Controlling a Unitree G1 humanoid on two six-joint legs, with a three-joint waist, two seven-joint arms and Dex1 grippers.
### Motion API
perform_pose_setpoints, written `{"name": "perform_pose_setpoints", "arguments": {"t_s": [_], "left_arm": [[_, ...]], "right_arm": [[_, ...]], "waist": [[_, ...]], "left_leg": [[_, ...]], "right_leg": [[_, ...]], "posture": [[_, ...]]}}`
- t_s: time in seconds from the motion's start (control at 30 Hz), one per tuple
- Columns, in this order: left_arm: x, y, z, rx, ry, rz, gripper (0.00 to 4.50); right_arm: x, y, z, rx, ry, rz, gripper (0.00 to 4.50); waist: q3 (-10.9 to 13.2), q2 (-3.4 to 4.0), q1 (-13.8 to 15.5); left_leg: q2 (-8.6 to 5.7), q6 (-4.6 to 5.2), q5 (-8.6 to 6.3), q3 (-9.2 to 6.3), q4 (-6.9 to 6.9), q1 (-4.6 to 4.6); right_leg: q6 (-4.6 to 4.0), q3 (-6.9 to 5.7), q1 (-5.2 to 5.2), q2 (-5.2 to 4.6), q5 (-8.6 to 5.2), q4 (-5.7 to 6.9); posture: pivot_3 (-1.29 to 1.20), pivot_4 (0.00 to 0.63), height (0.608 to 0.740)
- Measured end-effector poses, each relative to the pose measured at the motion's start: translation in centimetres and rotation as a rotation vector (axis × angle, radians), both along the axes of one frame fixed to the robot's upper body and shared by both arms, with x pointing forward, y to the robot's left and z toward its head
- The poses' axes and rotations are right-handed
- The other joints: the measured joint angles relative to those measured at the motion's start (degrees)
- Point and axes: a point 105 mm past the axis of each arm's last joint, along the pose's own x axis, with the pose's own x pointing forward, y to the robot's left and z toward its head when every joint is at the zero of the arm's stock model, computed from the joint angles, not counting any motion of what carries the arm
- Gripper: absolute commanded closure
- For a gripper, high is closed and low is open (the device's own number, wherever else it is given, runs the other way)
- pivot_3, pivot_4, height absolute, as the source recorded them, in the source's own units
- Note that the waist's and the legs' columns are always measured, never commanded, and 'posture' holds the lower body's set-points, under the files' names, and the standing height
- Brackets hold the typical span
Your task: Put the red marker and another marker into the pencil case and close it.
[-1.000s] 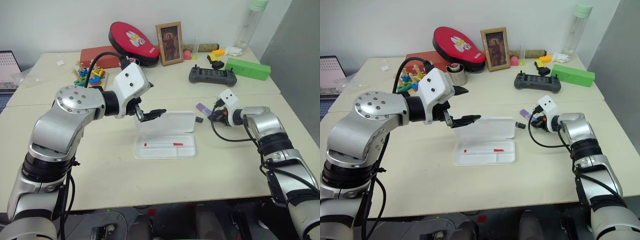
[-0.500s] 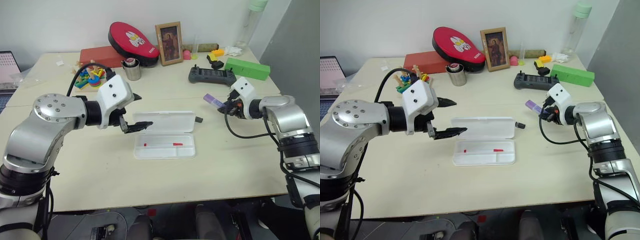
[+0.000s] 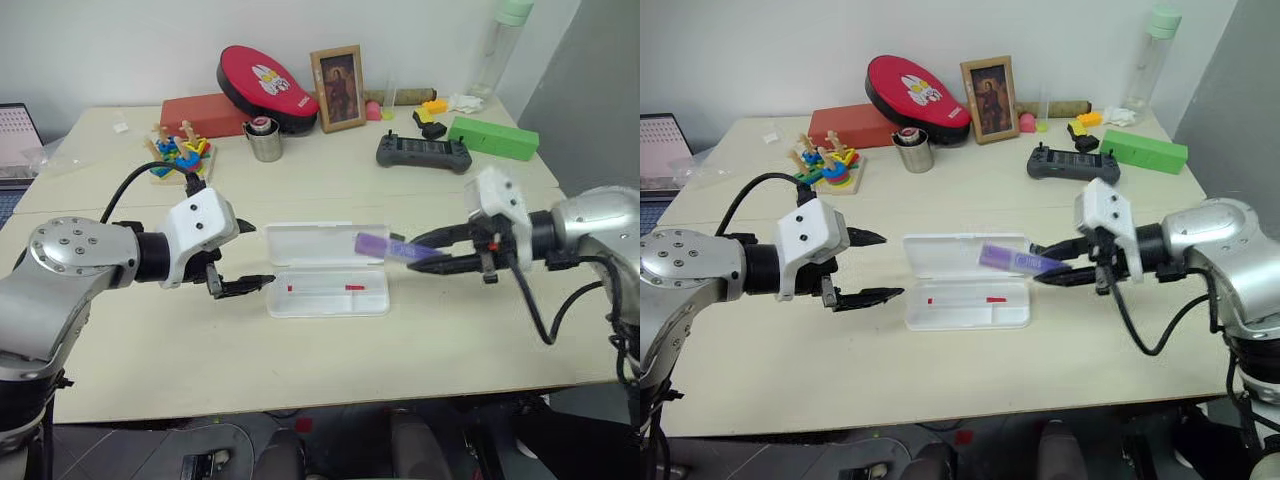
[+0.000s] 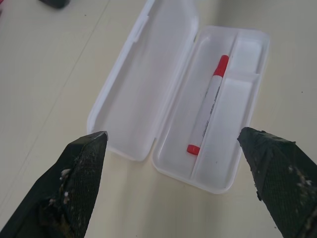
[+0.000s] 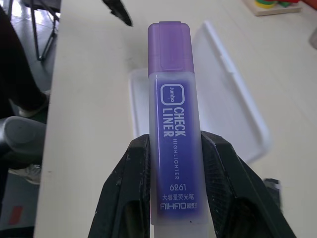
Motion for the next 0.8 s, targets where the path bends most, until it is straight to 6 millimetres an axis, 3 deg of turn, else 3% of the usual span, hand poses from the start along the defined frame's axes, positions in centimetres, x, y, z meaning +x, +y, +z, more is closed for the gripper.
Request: {"name": "perform_pose_setpoints", "arguments": {"t_s": [0.3,0.47,0.67,0.8], "left_arm": [[1.6,2.0,0.0,0.023,-0.062,0.145,0.00],[2.3,3.0,0.0,0.033,-0.084,0.202,0.00],[2.5,3.1,0.1,0.040,-0.098,0.209,0.00],[2.6,3.0,0.0,0.032,-0.096,0.203,0.00]], "right_arm": [[2.3,5.8,-4.8,-0.030,0.008,-0.002,3.43],[2.4,7.6,-6.3,-0.035,0.017,0.014,3.43],[2.7,8.2,-7.1,-0.052,0.013,0.013,3.43],[2.5,9.6,-9.1,-0.088,0.042,0.045,3.43]], "waist": [[0.0,0.00,0.0],[0.0,0.00,0.0],[0.0,-0.01,0.0],[0.0,-0.01,-0.2]], "left_leg": [[0.00,-0.04,0.10,-0.03,0.03,0.01],[0.00,-0.25,0.21,-0.03,-0.01,-0.05],[0.00,-0.25,0.21,-0.03,-0.13,0.00],[0.00,-0.25,0.21,-0.03,-0.13,0.03]], "right_leg": [[0.01,0.00,-0.03,0.01,0.02,0.10],[0.00,-0.02,-0.04,0.01,0.02,-0.03],[0.00,-0.03,-0.05,0.01,0.02,-0.05],[0.00,-0.01,-0.06,0.01,0.02,0.03]], "posture": [[0.00,0.150,0.740],[0.00,0.150,0.740],[0.00,0.150,0.740],[0.00,0.150,0.740]]}}
